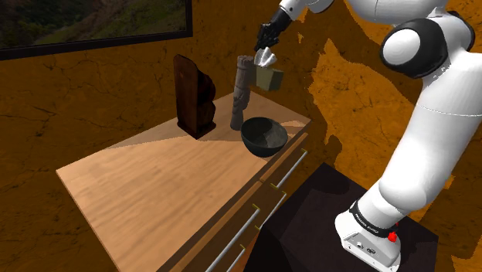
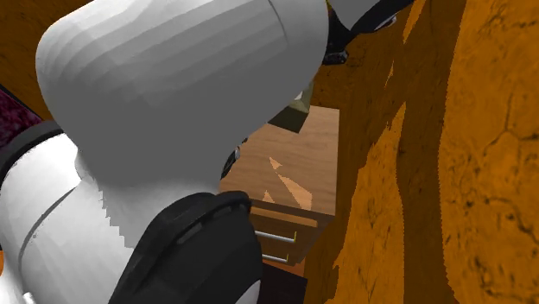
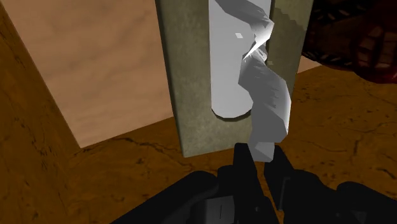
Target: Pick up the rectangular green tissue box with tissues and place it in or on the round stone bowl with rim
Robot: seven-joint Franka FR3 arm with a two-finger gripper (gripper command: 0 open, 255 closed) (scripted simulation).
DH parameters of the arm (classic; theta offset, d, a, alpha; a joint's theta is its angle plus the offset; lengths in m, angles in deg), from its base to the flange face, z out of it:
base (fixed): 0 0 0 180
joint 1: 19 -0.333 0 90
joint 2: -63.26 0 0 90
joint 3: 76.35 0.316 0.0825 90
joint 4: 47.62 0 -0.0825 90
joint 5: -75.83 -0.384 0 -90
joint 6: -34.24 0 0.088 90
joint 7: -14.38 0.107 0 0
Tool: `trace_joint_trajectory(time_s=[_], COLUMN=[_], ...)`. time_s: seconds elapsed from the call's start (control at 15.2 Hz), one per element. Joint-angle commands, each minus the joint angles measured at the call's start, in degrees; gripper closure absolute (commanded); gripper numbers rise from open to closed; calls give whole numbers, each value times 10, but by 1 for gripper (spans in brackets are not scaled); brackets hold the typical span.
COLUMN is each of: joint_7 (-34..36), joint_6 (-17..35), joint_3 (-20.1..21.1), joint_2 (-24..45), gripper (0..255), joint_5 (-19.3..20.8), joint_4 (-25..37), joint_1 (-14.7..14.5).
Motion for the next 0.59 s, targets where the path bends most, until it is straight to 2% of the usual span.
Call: trace_joint_trajectory(time_s=[0.0,0.53], joint_7=[6,63], joint_6=[27,89], joint_3=[-6,29], joint_2=[-56,-228], gripper=[255,255], joint_5=[10,48], joint_4=[-59,-252], joint_1=[-6,-49])
